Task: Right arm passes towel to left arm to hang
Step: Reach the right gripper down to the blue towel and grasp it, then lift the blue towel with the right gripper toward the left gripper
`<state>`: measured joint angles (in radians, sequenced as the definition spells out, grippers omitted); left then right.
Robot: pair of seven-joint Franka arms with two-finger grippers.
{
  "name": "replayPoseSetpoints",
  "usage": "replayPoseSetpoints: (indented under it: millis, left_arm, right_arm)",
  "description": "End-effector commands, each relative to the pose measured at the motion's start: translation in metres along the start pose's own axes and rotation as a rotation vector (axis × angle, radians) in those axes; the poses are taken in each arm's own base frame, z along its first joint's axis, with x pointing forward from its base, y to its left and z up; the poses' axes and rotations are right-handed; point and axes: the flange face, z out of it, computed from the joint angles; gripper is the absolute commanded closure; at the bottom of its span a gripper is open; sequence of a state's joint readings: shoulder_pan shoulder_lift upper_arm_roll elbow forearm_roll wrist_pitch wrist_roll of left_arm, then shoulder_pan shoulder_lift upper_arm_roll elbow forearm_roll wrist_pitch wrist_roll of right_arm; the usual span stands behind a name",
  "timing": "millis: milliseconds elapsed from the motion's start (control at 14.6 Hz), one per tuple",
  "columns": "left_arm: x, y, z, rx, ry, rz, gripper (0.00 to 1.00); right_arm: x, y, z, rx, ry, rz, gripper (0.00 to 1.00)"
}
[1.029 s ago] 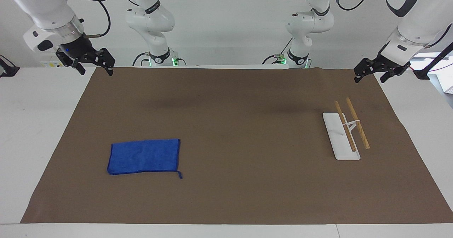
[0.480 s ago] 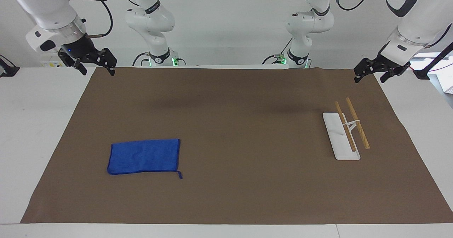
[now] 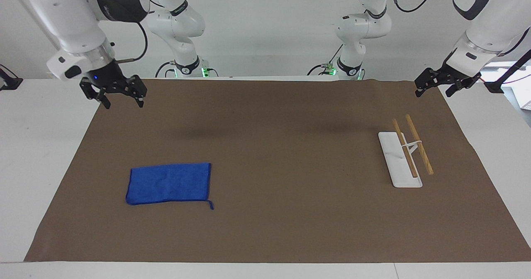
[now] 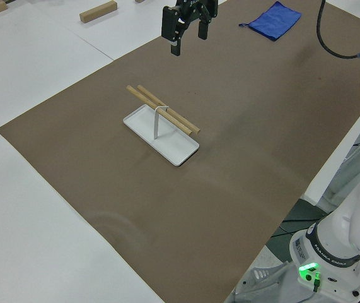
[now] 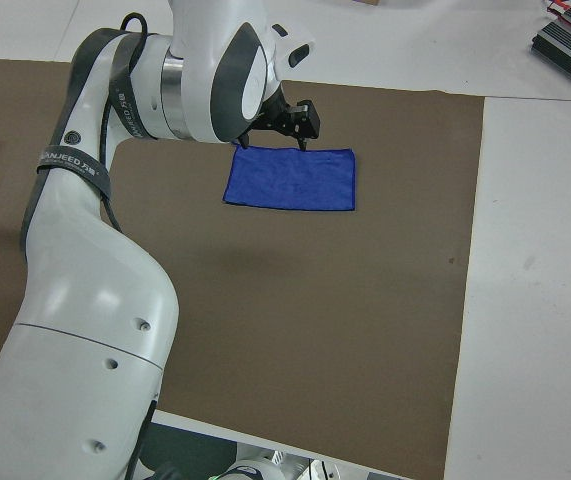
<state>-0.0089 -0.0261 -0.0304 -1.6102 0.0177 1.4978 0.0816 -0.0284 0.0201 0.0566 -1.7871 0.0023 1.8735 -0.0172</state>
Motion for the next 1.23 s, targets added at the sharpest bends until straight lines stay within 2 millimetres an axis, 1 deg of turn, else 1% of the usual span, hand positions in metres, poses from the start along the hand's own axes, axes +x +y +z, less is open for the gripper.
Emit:
replayPoseSetpoints:
  millis: [0,69,137,206,274,343,411,480,617,754,823,891,1029,1097,1166]
  left_arm:
    - [-0.007,-0.001,-0.003,-0.012,0.001,0.009,0.0]
    - [-0.007,-0.001,-0.003,-0.012,0.001,0.009,0.0]
    - [-0.007,-0.001,-0.003,-0.012,0.001,0.009,0.0]
    - [-0.007,-0.001,-0.003,-0.012,0.001,0.009,0.0]
    - [-0.007,-0.001,-0.003,-0.012,0.001,0.009,0.0]
    - [-0.007,-0.001,-0.003,-0.012,0.001,0.009,0.0]
    - [-0.007,-0.001,-0.003,-0.012,0.001,0.009,0.0]
    - [-0.007,-0.001,-0.003,-0.012,0.001,0.009,0.0]
    - [-0.007,-0.001,-0.003,-0.012,0.001,0.009,0.0]
    - [-0.007,-0.001,-0.003,-0.012,0.001,0.009,0.0]
    - [-0.007,-0.001,-0.003,-0.012,0.001,0.009,0.0]
    - [-0.007,-0.001,-0.003,-0.012,0.001,0.009,0.0]
    - [-0.007,-0.001,-0.003,-0.012,0.001,0.009,0.0]
    - [-0.007,-0.001,-0.003,-0.012,0.001,0.009,0.0]
    - [-0.007,-0.001,-0.003,-0.012,0.001,0.009,0.0]
  right_arm:
    - [0.021,-0.036,0.087,0.021,0.017,0.022,0.0]
    - [0.021,-0.029,0.12,0.022,0.042,0.03,0.0]
    - [0.022,-0.019,0.145,0.022,0.059,0.034,0.0]
    - [0.028,-0.011,0.173,0.022,0.059,0.031,0.0]
    - [0.031,-0.006,0.193,0.023,0.049,0.034,0.0]
    - [0.034,-0.005,0.208,0.025,0.055,0.028,0.0]
    - [0.033,0.005,0.217,0.024,0.05,0.036,0.0]
    - [0.032,0.008,0.22,0.024,0.044,0.038,0.0]
    - [0.033,0.01,0.233,0.024,0.031,0.041,0.0]
    - [0.031,0.006,0.244,0.026,0.013,0.013,0.0]
    - [0.029,0.003,0.246,0.026,0.007,-0.006,0.01]
    - [0.028,0.005,0.246,0.027,0.006,-0.012,0.03]
    - [0.025,0.009,0.25,0.026,-0.003,-0.056,0.13]
    - [0.024,0.009,0.25,0.026,-0.004,-0.061,0.22]
    - [0.023,0.008,0.251,0.026,-0.009,-0.061,0.35]
